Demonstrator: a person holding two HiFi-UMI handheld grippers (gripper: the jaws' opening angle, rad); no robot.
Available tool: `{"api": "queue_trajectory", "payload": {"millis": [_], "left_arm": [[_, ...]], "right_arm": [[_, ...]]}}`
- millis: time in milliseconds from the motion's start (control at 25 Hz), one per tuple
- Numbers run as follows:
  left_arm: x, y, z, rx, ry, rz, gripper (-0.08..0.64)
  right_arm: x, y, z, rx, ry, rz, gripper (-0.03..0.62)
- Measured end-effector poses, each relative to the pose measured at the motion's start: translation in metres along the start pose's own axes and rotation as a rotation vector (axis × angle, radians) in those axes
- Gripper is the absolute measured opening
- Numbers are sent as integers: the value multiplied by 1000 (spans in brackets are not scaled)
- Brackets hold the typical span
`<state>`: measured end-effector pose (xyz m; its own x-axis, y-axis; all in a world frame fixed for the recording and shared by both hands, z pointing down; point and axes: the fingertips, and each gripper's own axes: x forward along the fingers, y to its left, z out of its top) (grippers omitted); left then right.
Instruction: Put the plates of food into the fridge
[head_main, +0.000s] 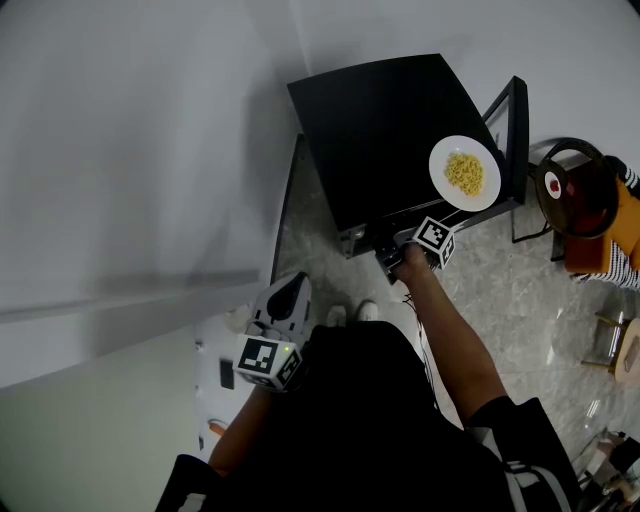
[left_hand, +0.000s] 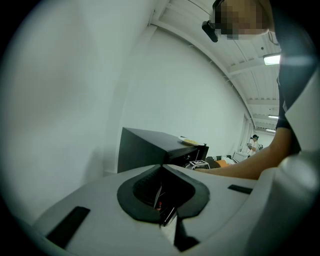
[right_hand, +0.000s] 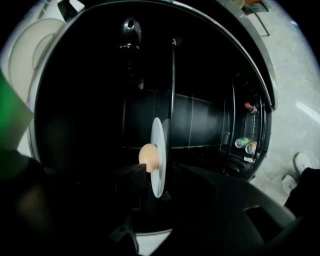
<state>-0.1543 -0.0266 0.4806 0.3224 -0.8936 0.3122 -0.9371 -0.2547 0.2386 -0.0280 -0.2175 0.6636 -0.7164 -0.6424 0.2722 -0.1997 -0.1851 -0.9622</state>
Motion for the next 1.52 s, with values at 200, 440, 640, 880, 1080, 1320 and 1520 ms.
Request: {"api": "queue_trajectory", "payload": {"millis": [200, 440, 640, 880, 1080, 1320, 1520], "left_arm": [[1, -5, 3, 6, -8, -21, 23], [1, -16, 4, 8, -16, -57, 23], [6, -26, 5, 13, -18, -101, 23], [6, -36, 8, 29, -21, -140, 23], [8, -44, 7, 36, -23, -161, 23], [3, -48, 8, 45, -29, -169, 23], [6, -51, 3, 57, -9, -168, 23]], "right_arm": [[-19, 5, -1, -56, -13, 0, 192], [-73, 18, -10, -476, 23, -56, 192], [-115, 42, -24, -694, 3, -21, 132], [-154, 84, -41, -796, -28, 44, 84], [-178, 111, -51, -857, -56, 90, 75], [-201, 132, -56, -888, -108, 116, 58], [-216, 151, -63, -976, -125, 133, 58]]}}
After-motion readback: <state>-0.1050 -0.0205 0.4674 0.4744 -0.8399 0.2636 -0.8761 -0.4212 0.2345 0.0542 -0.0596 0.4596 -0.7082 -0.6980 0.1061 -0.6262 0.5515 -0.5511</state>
